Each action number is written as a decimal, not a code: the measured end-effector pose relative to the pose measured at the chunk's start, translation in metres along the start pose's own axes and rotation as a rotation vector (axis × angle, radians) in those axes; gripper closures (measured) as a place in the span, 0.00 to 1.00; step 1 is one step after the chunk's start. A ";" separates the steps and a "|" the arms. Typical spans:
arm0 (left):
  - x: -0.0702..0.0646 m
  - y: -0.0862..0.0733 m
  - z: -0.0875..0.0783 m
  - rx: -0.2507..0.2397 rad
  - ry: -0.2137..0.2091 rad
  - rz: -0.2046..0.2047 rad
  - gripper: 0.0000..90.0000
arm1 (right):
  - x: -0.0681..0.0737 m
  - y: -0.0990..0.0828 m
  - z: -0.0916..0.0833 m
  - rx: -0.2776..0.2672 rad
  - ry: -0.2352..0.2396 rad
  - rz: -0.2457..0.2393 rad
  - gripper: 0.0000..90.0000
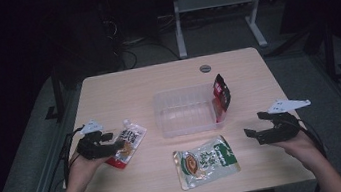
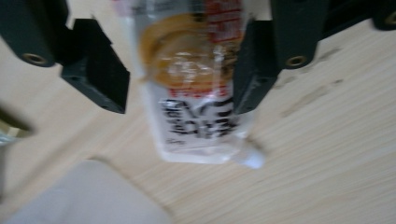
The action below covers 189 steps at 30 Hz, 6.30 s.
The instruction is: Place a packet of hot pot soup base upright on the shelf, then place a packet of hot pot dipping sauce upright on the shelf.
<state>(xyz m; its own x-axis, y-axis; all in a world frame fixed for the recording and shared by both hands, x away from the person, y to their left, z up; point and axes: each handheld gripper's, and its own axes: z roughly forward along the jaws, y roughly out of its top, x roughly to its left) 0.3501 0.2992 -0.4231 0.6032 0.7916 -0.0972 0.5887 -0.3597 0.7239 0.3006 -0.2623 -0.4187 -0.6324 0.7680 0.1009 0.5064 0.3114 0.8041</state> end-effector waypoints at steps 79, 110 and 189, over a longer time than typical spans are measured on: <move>-0.005 0.014 0.061 0.224 -0.172 0.133 1.00 | -0.001 -0.003 -0.003 -0.020 -0.012 0.013 0.21; 0.024 -0.036 -0.008 0.287 -0.006 -0.064 1.00 | 0.007 -0.003 0.000 -0.001 -0.007 -0.014 0.21; -0.038 -0.028 0.014 0.294 -0.197 0.072 1.00 | 0.160 0.069 0.200 0.316 0.497 -0.187 0.40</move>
<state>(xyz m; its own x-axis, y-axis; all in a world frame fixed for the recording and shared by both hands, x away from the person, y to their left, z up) 0.3179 0.2721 -0.4492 0.7241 0.6591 -0.2031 0.6531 -0.5606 0.5091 0.3515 -0.0058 -0.4646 -0.8864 0.3555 0.2965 0.4613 0.6249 0.6299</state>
